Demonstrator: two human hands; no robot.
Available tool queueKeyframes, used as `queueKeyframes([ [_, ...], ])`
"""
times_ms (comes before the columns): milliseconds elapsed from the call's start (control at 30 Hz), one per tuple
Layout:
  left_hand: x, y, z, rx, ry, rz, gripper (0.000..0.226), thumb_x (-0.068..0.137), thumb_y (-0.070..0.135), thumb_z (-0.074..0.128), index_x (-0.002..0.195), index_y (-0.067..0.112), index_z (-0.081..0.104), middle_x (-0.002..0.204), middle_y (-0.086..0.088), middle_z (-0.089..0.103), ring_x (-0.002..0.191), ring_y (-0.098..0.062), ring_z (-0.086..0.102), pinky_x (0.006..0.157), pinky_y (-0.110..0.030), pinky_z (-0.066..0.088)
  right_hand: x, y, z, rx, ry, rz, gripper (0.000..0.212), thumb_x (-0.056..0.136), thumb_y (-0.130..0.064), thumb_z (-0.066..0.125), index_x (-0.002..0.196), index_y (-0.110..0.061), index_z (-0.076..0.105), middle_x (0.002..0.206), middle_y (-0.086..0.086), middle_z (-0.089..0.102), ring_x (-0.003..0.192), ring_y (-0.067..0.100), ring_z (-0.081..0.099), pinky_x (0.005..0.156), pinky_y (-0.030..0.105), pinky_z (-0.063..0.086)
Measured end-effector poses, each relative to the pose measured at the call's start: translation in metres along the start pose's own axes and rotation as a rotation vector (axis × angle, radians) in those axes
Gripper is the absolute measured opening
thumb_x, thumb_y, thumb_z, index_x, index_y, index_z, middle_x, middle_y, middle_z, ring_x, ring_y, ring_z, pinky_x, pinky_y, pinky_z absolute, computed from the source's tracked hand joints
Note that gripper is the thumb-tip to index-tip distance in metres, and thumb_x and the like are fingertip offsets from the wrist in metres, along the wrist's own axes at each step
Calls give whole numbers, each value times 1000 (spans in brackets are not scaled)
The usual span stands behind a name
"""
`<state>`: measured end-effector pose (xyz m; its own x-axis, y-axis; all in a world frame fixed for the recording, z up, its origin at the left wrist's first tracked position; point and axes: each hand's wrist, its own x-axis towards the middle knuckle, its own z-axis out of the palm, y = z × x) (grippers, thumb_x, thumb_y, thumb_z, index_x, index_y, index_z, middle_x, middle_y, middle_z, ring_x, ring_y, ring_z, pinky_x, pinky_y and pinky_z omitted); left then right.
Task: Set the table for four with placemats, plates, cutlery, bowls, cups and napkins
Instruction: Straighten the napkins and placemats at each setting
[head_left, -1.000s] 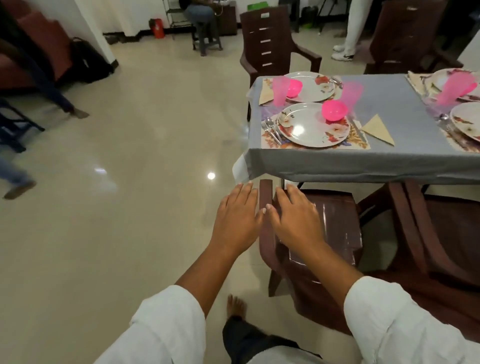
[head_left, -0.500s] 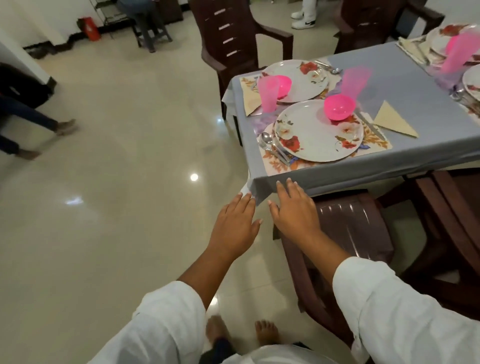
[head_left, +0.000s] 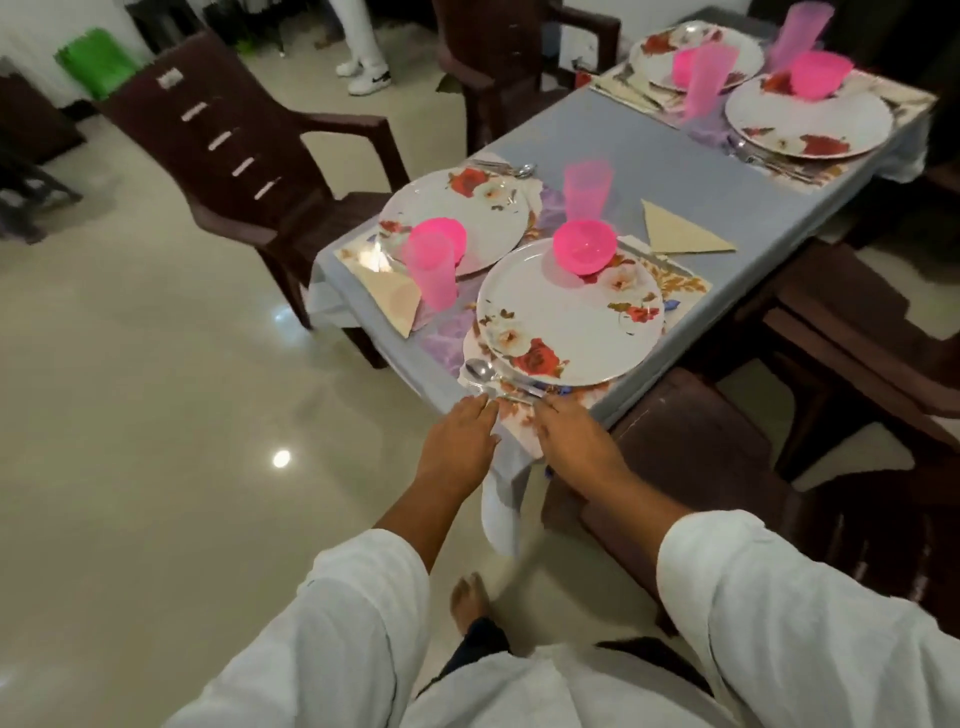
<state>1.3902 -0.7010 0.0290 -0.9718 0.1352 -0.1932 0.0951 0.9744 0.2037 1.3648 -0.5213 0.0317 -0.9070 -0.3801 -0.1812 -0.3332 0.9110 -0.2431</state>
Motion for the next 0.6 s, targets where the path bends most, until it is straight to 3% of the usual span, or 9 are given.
queueKeyframes([
  [33, 15, -10, -1, 18, -10, 54, 58, 103, 30, 54, 156, 18, 34, 161, -4, 36, 148, -22, 33, 119, -36, 32, 7, -2, 4, -33, -20, 18, 40, 98, -22, 63, 137, -19, 56, 138, 4, 58, 121, 21, 56, 102, 33, 47],
  [133, 52, -29, -1, 24, -35, 142, 60, 100, 23, 57, 156, 17, 35, 161, -5, 36, 147, -24, 34, 119, -39, 34, 16, -7, 11, -157, -131, 85, 87, 68, -35, 93, 143, -24, 50, 141, 1, 55, 126, 22, 54, 107, 36, 46],
  [200, 68, -35, 0, 44, -38, 194, 59, 99, 24, 61, 153, 16, 40, 158, -7, 41, 145, -26, 39, 118, -42, 37, 20, -8, 15, -133, -168, 140, 96, 59, -34, 97, 142, -24, 51, 140, 1, 56, 125, 23, 55, 106, 37, 49],
  [267, 80, -42, 0, 76, -27, 272, 55, 94, 26, 68, 146, 15, 52, 149, -8, 52, 138, -27, 48, 112, -42, 44, 25, -6, 18, -102, -131, 150, 94, 56, -30, 98, 138, -22, 55, 136, 3, 59, 120, 24, 58, 103, 37, 52],
  [367, 90, -55, 2, 92, 24, 392, 44, 86, 23, 78, 127, 10, 67, 130, -10, 67, 124, -31, 61, 98, -41, 53, 30, -3, 20, -86, -46, 115, 72, 70, -19, 90, 135, -15, 59, 131, 8, 63, 115, 29, 61, 99, 40, 53],
  [467, 95, -67, 6, 95, 66, 481, 38, 86, 18, 76, 123, 9, 70, 127, -10, 68, 123, -31, 61, 103, -41, 51, 32, -2, 19, -70, 8, 96, 53, 77, -9, 80, 128, -11, 65, 124, 10, 66, 107, 32, 63, 91, 41, 55],
  [533, 97, -70, 5, 91, 61, 511, 38, 83, 12, 77, 121, 7, 71, 125, -11, 69, 120, -32, 63, 104, -40, 49, 30, -3, 19, -62, 28, 72, 53, 76, -11, 82, 127, -11, 66, 123, 10, 67, 107, 31, 63, 91, 40, 54],
  [600, 100, -68, 1, 109, 62, 547, 39, 80, 9, 79, 119, 6, 72, 122, -12, 71, 117, -31, 65, 102, -39, 50, 26, -2, 18, -36, 50, 50, 66, 64, -16, 92, 125, -10, 69, 121, 11, 69, 104, 31, 65, 92, 40, 55],
])
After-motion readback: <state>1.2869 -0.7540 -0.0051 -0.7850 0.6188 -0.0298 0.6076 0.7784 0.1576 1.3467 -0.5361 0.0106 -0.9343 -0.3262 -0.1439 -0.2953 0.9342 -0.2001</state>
